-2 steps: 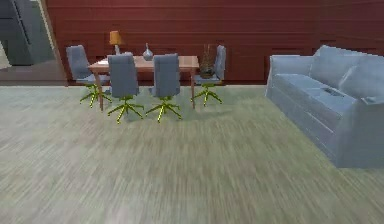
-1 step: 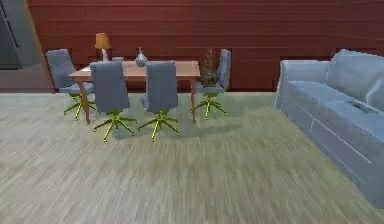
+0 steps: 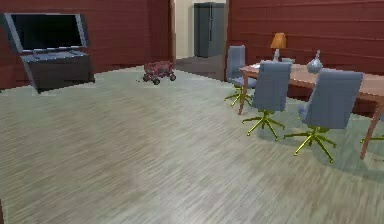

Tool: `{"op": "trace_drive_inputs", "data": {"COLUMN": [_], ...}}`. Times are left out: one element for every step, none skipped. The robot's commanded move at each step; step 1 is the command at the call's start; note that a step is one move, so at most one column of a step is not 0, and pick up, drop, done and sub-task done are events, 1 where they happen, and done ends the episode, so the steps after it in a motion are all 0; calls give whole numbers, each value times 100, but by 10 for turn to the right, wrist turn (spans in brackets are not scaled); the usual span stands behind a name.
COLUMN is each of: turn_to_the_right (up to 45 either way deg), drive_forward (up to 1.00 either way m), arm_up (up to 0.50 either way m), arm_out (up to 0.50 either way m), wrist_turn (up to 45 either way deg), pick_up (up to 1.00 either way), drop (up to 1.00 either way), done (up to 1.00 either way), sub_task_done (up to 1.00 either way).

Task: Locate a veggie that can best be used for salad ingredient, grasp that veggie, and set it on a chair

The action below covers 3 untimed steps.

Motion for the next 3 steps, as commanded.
{"op": "trace_drive_inputs", "data": {"turn_to_the_right": [0,0,0], "drive_forward": [100,100,100], "arm_up": [0,0,0], "arm_out": [0,0,0], "wrist_turn": [0,0,0], "pick_up": [0,0,0], "drop": [0,0,0], "done": [0,0,0], "sub_task_done": [0,0,0]}}
